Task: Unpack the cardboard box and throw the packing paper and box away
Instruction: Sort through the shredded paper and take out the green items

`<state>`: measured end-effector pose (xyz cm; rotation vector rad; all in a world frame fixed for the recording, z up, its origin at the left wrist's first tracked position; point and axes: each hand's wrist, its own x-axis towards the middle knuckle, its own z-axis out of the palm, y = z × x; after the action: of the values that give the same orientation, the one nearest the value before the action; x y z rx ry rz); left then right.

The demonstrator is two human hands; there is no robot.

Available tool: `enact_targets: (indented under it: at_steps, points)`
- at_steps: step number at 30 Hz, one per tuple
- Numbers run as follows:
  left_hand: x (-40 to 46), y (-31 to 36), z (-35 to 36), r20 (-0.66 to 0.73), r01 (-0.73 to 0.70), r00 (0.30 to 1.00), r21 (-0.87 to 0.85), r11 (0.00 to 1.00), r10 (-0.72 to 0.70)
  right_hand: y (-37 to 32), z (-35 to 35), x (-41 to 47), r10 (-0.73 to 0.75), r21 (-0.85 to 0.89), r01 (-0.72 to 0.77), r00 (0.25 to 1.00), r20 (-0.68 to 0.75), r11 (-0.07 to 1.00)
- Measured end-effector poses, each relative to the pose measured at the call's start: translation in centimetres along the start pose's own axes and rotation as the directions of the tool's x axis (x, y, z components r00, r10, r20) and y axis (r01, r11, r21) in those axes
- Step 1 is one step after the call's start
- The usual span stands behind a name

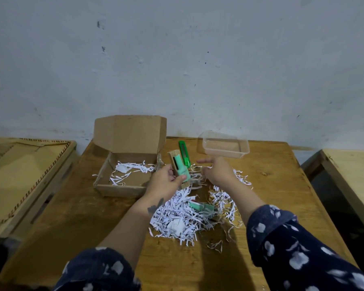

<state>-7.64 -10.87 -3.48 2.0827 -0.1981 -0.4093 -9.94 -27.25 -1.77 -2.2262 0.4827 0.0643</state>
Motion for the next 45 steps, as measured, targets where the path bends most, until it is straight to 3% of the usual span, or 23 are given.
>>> enact_targets:
  at_steps: [4, 10, 16, 19, 23, 27, 30, 33, 36, 39, 42, 45]
  points:
    - [0.3, 0.7, 1.2, -0.007, -0.059, 0.998, 0.08, 0.995, 0.059, -1.4, 0.7, -0.9, -0.083, 0.211, 0.076, 0.996, 0.023, 0.975]
    - [1.0, 1.8, 4.7, 0.101, -0.201, 0.978, 0.263, 0.944, 0.18, 0.8, -1.6, -0.5, 0.059, 0.251, 0.001, 0.97, -0.234, 0.968]
    - [1.4, 1.3, 7.8, 0.203, -0.343, 0.939, 0.569, 0.748, 0.276, 8.1, -6.4, -0.6, 0.263, 0.043, -0.262, 0.918, -0.296, 0.964]
    - [1.7, 1.2, 9.0, 0.22, -0.386, 0.922, 0.597, 0.703, 0.319, 12.4, -7.9, -0.7, 0.349, -0.057, -0.392, 0.868, -0.354, 0.918]
    - [2.2, 0.4, 9.8, 0.262, -0.431, 0.901, 0.624, 0.652, 0.345, 16.0, -8.9, -0.2, 0.397, -0.063, -0.469, 0.806, -0.44, 0.881]
    - [2.3, -0.3, 10.4, 0.259, -0.438, 0.898, 0.615, 0.656, 0.356, 16.9, -8.2, 0.3, 0.406, -0.124, -0.507, 0.793, -0.454, 0.853]
    - [2.1, -0.3, 10.2, 0.268, -0.455, 0.889, 0.589, 0.667, 0.371, 16.1, -7.6, -0.4, 0.221, -0.346, -0.439, 0.826, -0.518, 0.829]
    - [1.3, -0.3, 9.1, 0.254, -0.492, 0.866, 0.585, 0.645, 0.431, 13.7, -5.2, -1.5, -0.008, -0.352, -0.179, 0.883, -0.469, 0.919]
    - [0.6, -1.1, 7.1, 0.227, -0.501, 0.85, 0.625, 0.598, 0.475, 10.4, -1.7, -2.9, -0.158, -0.176, 0.108, 0.942, -0.296, 0.978]
    - [-0.2, -2.7, 4.9, 0.214, -0.453, 0.87, 0.702, 0.55, 0.444, 7.4, 1.2, -4.3, -0.25, -0.04, 0.247, 0.962, -0.114, 0.968]
    - [-1.3, -4.7, 3.4, 0.212, -0.368, 0.921, 0.747, 0.554, 0.327, 6.3, 3.2, -5.0, -0.308, -0.094, 0.312, 0.95, 0.052, 0.945]
    - [-2.1, -6.7, 2.8, 0.232, -0.317, 0.948, 0.756, 0.573, 0.218, 6.1, 3.8, -5.1, -0.281, -0.294, 0.321, 0.944, 0.171, 0.9]
